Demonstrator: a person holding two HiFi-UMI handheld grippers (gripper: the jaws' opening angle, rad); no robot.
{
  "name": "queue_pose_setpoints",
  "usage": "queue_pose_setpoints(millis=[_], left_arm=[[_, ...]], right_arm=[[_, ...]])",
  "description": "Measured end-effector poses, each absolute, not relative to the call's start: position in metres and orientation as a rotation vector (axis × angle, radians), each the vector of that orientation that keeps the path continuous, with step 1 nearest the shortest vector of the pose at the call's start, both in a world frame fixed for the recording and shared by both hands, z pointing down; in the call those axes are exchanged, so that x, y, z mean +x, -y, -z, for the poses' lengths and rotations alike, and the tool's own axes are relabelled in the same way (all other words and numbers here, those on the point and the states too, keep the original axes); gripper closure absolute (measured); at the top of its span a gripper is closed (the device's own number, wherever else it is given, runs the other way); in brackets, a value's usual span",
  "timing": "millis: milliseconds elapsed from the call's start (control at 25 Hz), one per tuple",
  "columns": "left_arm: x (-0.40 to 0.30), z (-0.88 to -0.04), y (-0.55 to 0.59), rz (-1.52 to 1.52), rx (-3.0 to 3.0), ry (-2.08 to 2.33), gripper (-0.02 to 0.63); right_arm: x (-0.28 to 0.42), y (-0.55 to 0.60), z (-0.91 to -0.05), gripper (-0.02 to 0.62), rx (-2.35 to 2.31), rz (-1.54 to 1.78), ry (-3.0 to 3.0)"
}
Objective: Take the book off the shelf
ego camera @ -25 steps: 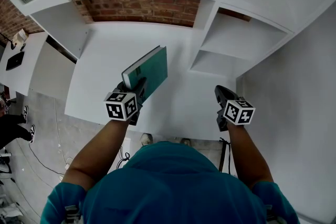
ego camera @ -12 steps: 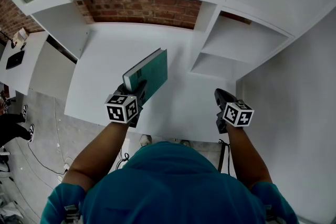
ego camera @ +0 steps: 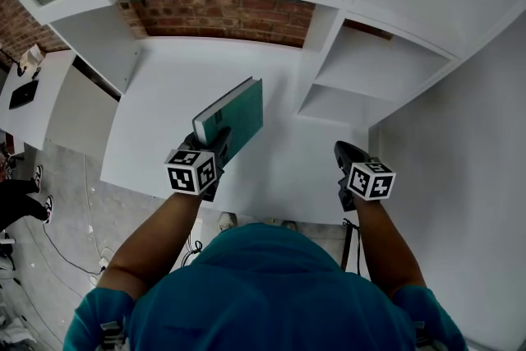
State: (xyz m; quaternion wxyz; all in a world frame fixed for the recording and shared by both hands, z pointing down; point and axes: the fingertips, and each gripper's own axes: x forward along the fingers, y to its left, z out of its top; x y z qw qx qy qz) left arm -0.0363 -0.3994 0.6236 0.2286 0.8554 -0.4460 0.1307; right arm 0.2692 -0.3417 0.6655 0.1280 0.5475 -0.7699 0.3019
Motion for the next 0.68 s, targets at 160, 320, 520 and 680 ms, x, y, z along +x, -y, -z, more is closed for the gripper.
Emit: queue_pose_setpoints(millis=[160, 320, 520, 680], left_arm=[[-0.0362, -0.6225, 0.3994, -0.358, 2.357, 1.228, 0.437], [-0.0360, -0.6215, 0.3985, -0.359, 2.360, 1.226, 0.437], [-0.0363, -0.6211, 0.3982, -0.360, 2.361, 1.226, 0.437], [-0.0371, -0.6199, 0.3986, -0.359, 2.362, 1.226, 0.437]], right_arm=[[0.2684, 0.3415, -0.6655, 0.575, 1.583, -0.875, 2.244], [0.2676, 0.3405, -0.6650, 0.575, 1.578, -0.870, 2.242], [0.2676, 0.3396, -0.6645, 0.575, 1.575, -0.871, 2.245], [0.2662, 0.3393, -0.6643, 0.575, 1.568, -0.872, 2.248]])
